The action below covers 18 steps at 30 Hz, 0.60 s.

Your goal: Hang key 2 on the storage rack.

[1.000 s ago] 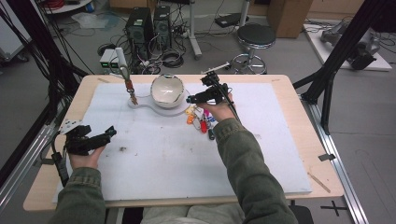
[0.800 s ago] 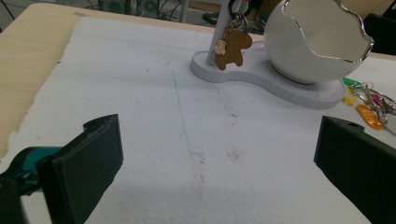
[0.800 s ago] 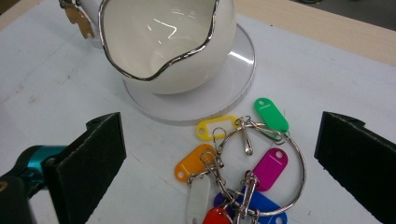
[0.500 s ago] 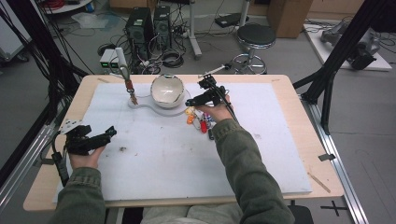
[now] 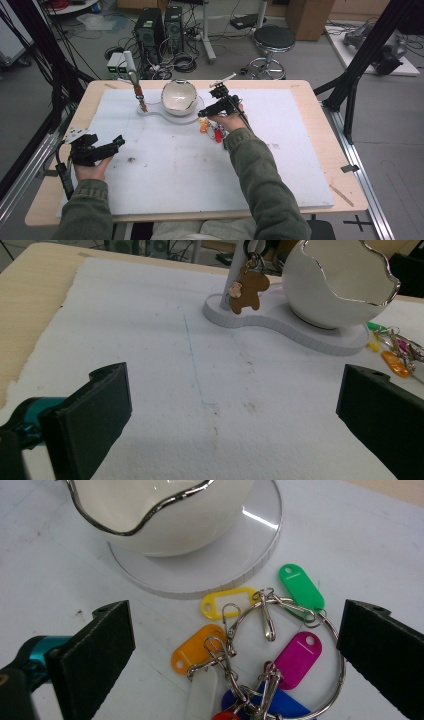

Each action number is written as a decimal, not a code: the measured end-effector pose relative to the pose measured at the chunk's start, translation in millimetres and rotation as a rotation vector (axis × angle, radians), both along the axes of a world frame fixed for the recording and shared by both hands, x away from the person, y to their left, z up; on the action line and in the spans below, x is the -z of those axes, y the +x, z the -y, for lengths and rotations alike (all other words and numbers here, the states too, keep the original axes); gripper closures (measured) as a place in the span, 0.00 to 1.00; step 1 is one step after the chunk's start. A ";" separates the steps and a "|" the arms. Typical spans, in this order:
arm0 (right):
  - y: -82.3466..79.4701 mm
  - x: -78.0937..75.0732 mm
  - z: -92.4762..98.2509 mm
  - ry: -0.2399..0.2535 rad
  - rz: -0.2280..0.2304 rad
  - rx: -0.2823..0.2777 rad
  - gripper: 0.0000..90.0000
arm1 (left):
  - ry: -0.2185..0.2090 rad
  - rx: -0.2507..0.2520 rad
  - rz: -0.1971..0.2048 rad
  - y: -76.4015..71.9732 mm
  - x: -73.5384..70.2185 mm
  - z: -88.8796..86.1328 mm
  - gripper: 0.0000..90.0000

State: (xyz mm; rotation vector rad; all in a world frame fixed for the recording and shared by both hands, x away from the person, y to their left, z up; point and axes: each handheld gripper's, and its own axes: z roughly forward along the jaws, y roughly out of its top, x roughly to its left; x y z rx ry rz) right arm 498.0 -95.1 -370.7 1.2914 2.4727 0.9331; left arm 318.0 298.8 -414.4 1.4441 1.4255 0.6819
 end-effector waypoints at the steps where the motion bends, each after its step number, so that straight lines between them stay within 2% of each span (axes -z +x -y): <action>1: 1.1 1.6 0.1 -0.004 0.001 -0.003 0.01 | 0.001 0.000 0.000 0.0 0.0 0.1 0.02; 13: 9.1 15.1 -0.7 -0.025 -0.025 -0.006 0.01 | 0.002 0.000 -0.001 0.2 0.1 0.2 0.02; 18: 10.2 21.3 -4.0 -0.042 -0.054 -0.003 0.01 | 0.001 -0.001 -0.001 0.4 0.2 0.0 0.02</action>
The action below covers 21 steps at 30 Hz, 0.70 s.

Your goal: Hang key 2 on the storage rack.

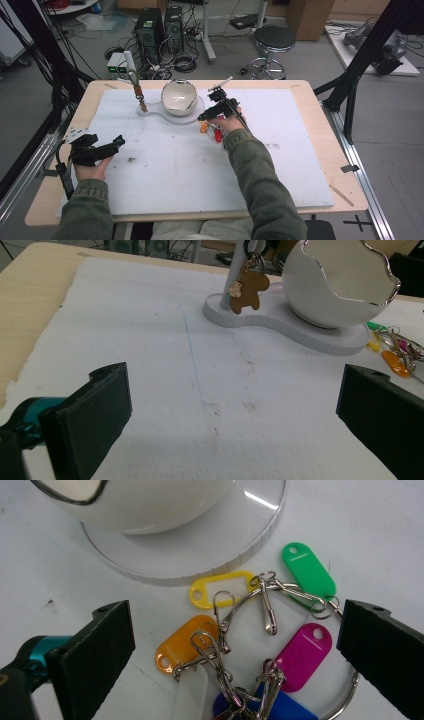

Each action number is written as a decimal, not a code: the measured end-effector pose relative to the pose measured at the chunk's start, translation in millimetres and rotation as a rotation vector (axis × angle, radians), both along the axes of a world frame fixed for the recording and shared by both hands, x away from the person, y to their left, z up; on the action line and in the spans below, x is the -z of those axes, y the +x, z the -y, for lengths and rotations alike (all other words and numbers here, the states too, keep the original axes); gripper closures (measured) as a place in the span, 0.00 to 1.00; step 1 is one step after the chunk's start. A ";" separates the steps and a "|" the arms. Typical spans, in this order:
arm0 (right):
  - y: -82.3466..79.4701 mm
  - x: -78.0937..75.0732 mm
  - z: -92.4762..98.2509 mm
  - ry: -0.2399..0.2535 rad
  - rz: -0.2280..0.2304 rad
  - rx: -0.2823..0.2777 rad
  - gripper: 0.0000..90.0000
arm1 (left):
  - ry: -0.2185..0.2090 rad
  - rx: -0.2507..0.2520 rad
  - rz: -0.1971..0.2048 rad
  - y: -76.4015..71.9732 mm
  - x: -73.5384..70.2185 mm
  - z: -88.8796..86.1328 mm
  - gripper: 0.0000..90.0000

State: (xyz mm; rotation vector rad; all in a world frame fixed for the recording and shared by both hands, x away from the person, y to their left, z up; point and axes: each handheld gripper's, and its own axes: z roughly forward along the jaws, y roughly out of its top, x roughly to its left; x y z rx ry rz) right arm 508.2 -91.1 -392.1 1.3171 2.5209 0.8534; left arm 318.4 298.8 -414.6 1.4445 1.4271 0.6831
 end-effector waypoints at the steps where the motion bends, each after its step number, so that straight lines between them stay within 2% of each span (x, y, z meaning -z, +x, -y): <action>1: 0.3 1.5 -0.9 -0.005 -0.003 -0.005 0.01 | 0.000 0.001 -0.001 0.0 0.0 -0.1 0.02; 10: 2.5 11.9 -5.5 -0.057 -0.029 -0.003 0.02 | -0.003 0.003 0.001 0.3 0.1 -0.3 0.02; 16: 2.0 17.4 -7.4 -0.072 -0.058 -0.011 0.05 | -0.003 0.003 0.000 0.4 0.2 -0.4 0.02; 18: 2.3 19.3 -7.7 -0.087 -0.057 -0.019 0.08 | -0.003 0.002 -0.001 0.4 0.2 -0.3 0.02; 21: 2.6 20.7 -6.8 -0.079 -0.067 -0.016 0.22 | -0.003 0.002 0.000 0.3 0.2 -0.4 0.02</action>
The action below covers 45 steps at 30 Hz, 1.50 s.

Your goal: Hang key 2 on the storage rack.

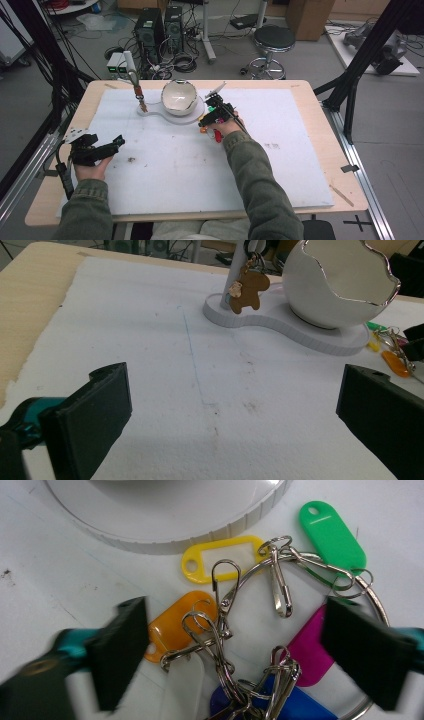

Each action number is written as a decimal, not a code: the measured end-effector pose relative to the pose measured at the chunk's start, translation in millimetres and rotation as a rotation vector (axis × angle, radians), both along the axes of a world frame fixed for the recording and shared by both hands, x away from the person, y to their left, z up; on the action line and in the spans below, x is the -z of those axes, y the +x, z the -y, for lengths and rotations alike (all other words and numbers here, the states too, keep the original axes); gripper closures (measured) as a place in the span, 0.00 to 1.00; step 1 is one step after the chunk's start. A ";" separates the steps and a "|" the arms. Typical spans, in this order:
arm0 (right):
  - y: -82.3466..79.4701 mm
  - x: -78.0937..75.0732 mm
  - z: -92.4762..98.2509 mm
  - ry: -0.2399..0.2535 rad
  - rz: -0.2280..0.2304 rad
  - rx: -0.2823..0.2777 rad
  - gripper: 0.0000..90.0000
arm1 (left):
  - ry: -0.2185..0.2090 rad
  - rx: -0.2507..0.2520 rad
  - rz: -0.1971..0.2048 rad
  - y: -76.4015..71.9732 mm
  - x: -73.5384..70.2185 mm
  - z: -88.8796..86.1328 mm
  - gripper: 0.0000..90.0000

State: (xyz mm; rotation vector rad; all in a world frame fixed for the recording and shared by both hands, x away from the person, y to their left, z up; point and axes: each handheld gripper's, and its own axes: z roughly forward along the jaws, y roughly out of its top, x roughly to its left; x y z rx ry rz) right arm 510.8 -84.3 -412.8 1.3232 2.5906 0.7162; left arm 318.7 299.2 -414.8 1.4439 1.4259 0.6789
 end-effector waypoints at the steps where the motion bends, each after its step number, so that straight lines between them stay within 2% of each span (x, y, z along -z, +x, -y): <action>1: -0.5 0.1 -0.1 0.005 -0.004 0.005 0.26 | 0.000 -0.002 -0.001 0.0 0.0 0.1 0.02; 8: -1.5 4.1 -0.2 0.002 -0.034 -0.028 0.58 | -0.003 0.000 -0.003 0.4 0.3 0.1 0.02; 10: -3.0 2.7 -1.0 -0.003 -0.038 -0.007 0.75 | -0.004 0.000 -0.004 0.5 0.4 0.0 0.02; 13: -4.0 1.1 0.2 0.012 -0.065 0.006 0.86 | -0.006 0.000 -0.003 0.6 0.4 0.0 0.02; 15: -5.4 -1.0 0.4 0.002 -0.054 0.008 0.86 | -0.007 -0.001 -0.003 0.5 0.3 0.0 0.02; 20: -6.5 -5.5 3.7 0.040 -0.067 0.016 0.87 | -0.011 -0.003 -0.001 0.7 0.3 -0.3 0.02; 25: -8.6 -11.6 6.8 0.059 -0.058 0.005 0.87 | -0.015 -0.002 0.000 0.8 0.1 -1.1 0.02; 32: -13.6 -21.5 10.0 0.073 -0.028 -0.003 0.87 | -0.024 -0.006 0.005 1.4 0.3 -1.1 0.02; 38: -18.0 -31.0 14.0 0.089 -0.002 -0.007 0.87 | -0.002 0.010 -0.002 5.8 -0.4 -0.9 0.02; 45: -26.0 -49.5 24.4 0.132 0.032 0.003 0.86 | -0.008 0.021 -0.003 7.2 0.2 0.7 0.02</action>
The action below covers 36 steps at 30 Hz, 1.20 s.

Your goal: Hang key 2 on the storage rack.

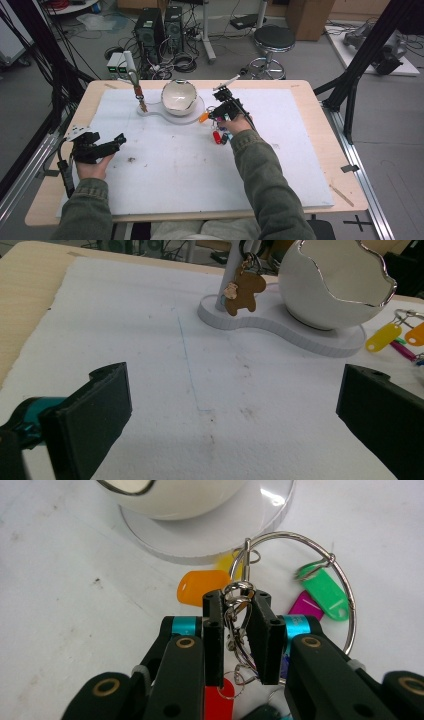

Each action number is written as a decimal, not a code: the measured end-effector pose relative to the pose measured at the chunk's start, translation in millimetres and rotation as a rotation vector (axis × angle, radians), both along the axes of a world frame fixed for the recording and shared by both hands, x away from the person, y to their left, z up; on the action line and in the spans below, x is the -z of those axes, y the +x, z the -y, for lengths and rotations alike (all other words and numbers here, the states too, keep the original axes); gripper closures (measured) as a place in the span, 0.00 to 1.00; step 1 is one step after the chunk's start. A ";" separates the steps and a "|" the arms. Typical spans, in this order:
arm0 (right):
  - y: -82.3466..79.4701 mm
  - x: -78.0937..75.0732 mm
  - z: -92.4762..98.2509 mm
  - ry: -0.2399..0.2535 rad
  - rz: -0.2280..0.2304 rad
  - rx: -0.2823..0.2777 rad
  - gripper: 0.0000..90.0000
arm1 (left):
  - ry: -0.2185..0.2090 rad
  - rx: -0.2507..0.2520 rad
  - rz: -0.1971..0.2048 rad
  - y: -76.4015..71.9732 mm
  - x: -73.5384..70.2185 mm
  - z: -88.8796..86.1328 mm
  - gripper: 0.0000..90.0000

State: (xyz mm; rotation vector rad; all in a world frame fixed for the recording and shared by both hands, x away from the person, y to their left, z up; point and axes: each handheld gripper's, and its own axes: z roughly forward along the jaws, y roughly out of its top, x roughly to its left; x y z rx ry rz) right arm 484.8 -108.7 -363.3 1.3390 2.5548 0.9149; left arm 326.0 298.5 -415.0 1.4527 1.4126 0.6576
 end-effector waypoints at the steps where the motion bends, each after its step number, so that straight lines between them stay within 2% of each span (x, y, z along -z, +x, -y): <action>1: -1.4 -2.6 1.8 -0.001 0.006 0.000 0.86 | 0.000 -0.002 0.001 -0.1 -0.1 0.0 0.02; 6: -8.4 -15.0 11.7 0.017 0.026 -0.001 0.86 | 0.003 -0.002 0.003 -1.2 -0.8 0.0 0.02; 15: -16.6 -27.3 24.3 0.037 0.050 -0.011 0.86 | 0.002 0.003 0.002 -1.4 -1.1 1.4 0.02; 36: -40.3 -54.5 39.3 0.101 0.089 -0.058 0.86 | 0.002 0.004 0.001 -1.2 -0.9 2.5 0.02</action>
